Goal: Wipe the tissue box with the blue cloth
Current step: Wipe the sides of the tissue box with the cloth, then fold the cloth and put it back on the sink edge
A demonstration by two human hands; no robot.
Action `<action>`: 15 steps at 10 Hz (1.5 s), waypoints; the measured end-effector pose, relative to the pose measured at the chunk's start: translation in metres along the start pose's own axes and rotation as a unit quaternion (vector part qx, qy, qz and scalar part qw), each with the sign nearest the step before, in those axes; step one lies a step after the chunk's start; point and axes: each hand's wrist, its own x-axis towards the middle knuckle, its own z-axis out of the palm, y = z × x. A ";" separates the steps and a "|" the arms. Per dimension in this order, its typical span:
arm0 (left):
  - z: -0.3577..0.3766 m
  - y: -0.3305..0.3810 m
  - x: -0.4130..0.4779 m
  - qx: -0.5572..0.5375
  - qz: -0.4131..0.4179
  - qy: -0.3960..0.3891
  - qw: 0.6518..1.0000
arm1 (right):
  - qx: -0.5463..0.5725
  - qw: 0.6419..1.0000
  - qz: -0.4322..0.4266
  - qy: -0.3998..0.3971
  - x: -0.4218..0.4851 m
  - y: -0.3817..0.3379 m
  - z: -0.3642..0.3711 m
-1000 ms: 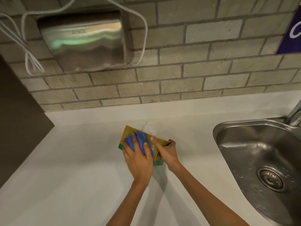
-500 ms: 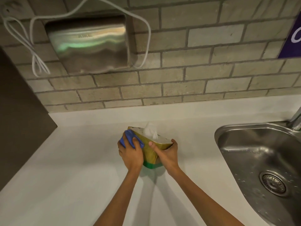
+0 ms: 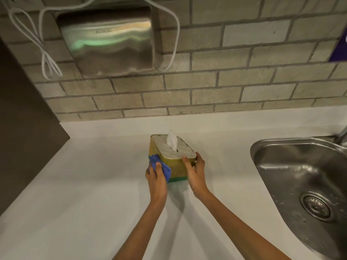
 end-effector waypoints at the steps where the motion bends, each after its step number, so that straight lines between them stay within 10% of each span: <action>1: -0.006 0.004 0.002 -0.017 -0.026 -0.024 0.999 | -0.001 0.999 -0.035 -0.002 -0.009 0.005 0.002; 8: -0.057 0.000 0.021 -0.173 -0.184 0.055 0.966 | -0.073 0.989 -0.115 -0.062 -0.079 0.031 0.033; 9: -0.072 -0.008 0.013 -0.130 -0.320 0.064 0.936 | -0.075 0.987 -0.114 -0.082 -0.085 0.033 0.032; 10: -0.089 0.004 -0.007 -0.468 -0.356 0.065 0.806 | -0.091 0.988 -0.107 -0.069 -0.089 0.035 0.027; 13: -0.089 -0.013 -0.052 -0.437 -0.332 -0.231 0.804 | -0.169 0.970 0.097 -0.147 -0.093 0.009 -0.011; 15: -0.080 -0.012 -0.071 -0.389 -0.278 -0.296 0.827 | -0.066 0.958 0.213 -0.182 -0.098 -0.001 -0.040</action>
